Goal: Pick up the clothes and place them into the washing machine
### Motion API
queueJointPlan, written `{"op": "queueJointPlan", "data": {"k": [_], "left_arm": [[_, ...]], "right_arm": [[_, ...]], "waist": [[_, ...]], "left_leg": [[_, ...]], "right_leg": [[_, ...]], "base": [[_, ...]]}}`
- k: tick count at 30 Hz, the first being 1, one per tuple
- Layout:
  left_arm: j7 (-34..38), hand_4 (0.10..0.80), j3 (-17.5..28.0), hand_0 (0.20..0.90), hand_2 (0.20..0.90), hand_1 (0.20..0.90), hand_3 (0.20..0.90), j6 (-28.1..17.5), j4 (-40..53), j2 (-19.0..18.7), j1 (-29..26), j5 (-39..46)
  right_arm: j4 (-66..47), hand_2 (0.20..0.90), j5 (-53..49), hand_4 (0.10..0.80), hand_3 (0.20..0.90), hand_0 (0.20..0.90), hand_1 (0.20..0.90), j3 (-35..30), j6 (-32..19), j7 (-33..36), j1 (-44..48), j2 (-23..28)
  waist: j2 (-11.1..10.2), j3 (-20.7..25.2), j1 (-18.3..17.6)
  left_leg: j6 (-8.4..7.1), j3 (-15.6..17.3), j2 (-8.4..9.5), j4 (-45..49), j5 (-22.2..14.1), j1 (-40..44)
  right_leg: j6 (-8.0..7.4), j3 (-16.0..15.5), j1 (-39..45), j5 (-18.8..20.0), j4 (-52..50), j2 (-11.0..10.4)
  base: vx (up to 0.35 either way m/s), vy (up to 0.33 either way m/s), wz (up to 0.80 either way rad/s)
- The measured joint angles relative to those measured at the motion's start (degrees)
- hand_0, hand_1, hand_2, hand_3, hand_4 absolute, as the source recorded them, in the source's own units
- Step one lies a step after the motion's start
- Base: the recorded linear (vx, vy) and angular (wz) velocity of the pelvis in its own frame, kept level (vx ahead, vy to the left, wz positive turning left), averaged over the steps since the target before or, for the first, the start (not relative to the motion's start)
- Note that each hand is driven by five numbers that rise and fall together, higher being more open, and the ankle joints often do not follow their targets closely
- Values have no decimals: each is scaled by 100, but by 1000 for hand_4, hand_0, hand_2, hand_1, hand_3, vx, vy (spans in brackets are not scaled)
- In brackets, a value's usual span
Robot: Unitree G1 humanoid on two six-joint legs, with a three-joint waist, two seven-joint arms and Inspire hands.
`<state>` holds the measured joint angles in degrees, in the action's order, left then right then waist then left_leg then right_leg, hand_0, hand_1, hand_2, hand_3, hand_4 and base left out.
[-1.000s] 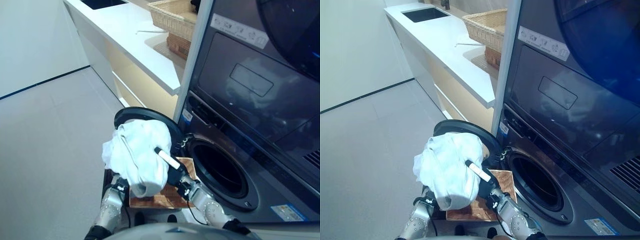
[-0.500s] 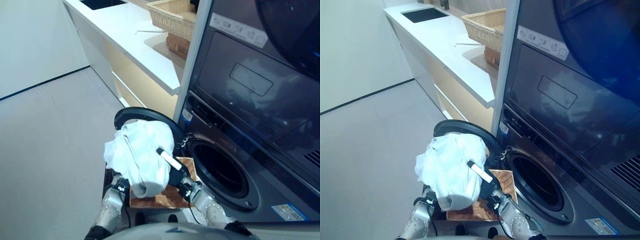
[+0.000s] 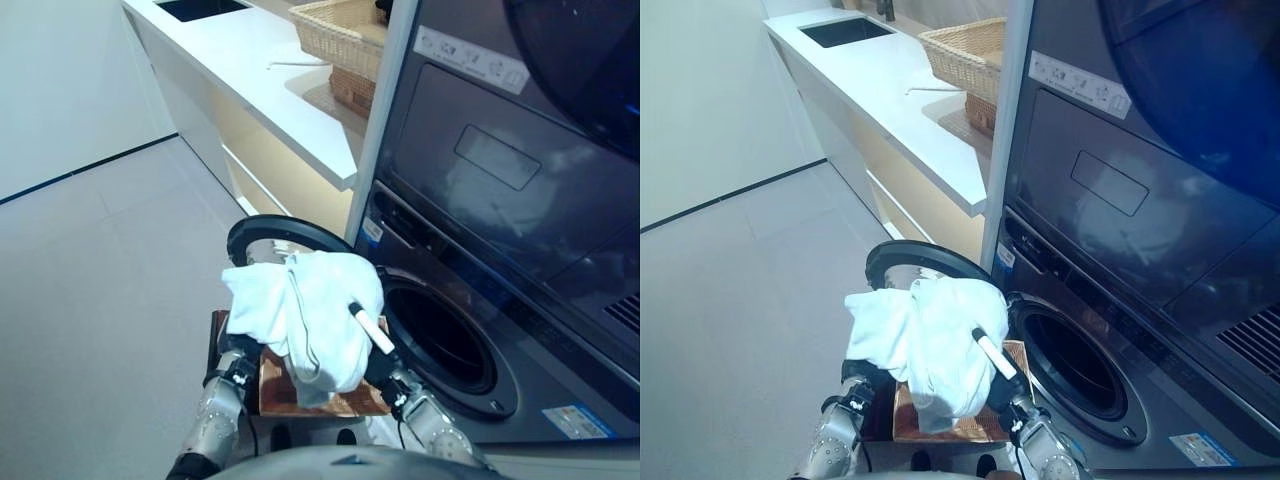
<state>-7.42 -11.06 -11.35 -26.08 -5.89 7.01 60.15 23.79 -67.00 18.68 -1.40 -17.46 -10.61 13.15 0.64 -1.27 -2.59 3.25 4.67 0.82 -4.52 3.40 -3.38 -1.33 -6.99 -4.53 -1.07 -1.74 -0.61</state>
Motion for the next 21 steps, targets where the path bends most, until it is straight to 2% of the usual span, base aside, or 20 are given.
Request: {"op": "queueJointPlan", "data": {"k": [6, 11, 15, 21], "left_arm": [[119, 800, 223, 900, 900, 900, 900, -44, -168, 12, 27, -111], [132, 800, 430, 900, 900, 900, 900, -186, -294, 25, 39, -113], [158, 800, 595, 900, 900, 900, 900, -199, -385, 65, 45, -107], [162, 800, 619, 900, 900, 900, 900, -279, -386, 70, 40, -102]], "right_arm": [[108, 200, -99, 300, 200, 200, 200, -275, -6, -2, -284, -58], [603, 200, -209, 300, 200, 200, 200, -629, -11, -5, -370, -311], [844, 200, -277, 300, 200, 200, 200, -826, -35, -10, -533, -312], [1238, 200, -278, 300, 200, 200, 200, -980, -1, -15, -632, -372]], "waist": [[-22, 2, -25], [-98, 24, -107], [-116, 18, -143], [-121, 19, -149]], "left_leg": [[6, 9, 0, 0, -3, 0], [5, 16, 0, 0, -12, 0], [18, 42, 1, 0, -25, -1], [25, 112, -2, 0, -43, -4]], "right_leg": [[1, 9, -4, 0, 1, 0], [-12, 13, -8, -8, -3, 0], [-17, 70, -35, -5, -15, 0], [-18, 135, -83, -5, -27, 3]], "base": [[0, 0, 0], [-1, 0, -1], [-4, -2, -4], [2, -2, -2]]}}
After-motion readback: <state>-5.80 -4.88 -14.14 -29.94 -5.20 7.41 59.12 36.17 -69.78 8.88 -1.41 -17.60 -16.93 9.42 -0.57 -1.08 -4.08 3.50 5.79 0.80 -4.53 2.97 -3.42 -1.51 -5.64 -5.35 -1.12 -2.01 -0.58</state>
